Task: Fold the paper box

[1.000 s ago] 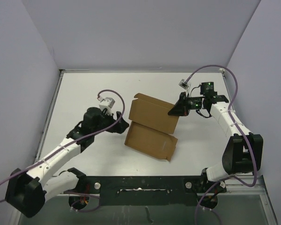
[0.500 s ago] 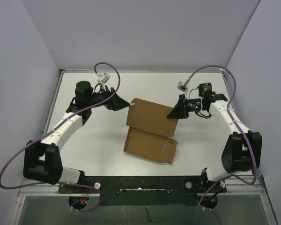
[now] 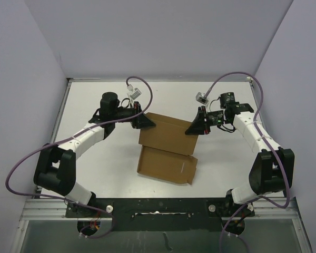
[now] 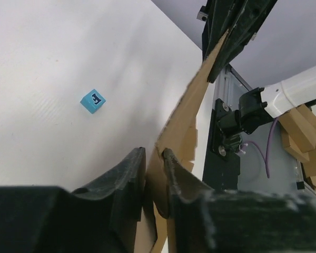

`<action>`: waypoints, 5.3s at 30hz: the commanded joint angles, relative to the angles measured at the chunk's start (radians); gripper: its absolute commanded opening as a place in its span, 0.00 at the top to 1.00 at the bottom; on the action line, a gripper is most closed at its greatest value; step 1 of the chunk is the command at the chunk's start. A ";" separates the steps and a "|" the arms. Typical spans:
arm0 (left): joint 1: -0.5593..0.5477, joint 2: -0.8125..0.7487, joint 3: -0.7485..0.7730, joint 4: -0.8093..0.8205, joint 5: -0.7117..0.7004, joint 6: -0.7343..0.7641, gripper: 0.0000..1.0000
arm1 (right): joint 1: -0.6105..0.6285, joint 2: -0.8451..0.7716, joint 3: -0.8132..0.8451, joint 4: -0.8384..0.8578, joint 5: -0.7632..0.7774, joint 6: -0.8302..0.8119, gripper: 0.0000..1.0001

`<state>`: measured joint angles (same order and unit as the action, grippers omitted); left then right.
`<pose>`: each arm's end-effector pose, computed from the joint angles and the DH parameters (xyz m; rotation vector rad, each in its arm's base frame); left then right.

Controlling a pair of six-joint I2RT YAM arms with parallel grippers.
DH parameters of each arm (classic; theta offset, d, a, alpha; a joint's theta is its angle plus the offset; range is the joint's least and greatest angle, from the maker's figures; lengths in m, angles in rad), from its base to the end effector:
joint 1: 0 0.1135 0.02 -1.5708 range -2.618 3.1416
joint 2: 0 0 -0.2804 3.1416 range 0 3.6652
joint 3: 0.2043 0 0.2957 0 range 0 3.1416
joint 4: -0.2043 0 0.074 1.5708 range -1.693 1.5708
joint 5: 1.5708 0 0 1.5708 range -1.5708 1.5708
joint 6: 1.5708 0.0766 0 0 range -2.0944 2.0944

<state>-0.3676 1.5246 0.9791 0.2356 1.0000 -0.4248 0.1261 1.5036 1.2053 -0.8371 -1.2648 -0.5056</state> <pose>0.3460 -0.2023 0.2595 0.6866 1.8764 -1.4582 0.3247 0.1148 0.2775 -0.9813 1.9010 1.4316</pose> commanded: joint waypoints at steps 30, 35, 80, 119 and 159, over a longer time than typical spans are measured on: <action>-0.020 -0.585 -0.625 0.436 -0.570 -0.136 1.00 | 0.023 -0.261 -0.360 0.510 0.368 0.031 0.89; -0.022 -0.599 -0.668 0.435 -0.606 -0.161 1.00 | 0.089 -0.174 -0.351 0.567 0.535 0.051 1.00; -0.025 -0.583 -0.737 0.508 -0.617 -0.226 1.00 | 0.311 0.101 -0.211 0.561 0.798 -0.017 1.00; -0.027 -0.426 -0.751 0.631 -0.543 -0.253 1.00 | 0.451 0.228 -0.142 0.538 0.723 0.062 1.00; -0.023 -0.582 -0.741 0.517 -0.518 -0.109 1.00 | 0.211 -0.096 -0.368 -0.061 0.650 -0.668 1.00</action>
<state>-0.3893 0.9730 0.2077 0.7212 0.4583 -0.5476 0.3222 1.3918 0.8394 -0.8932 -0.6422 -1.1130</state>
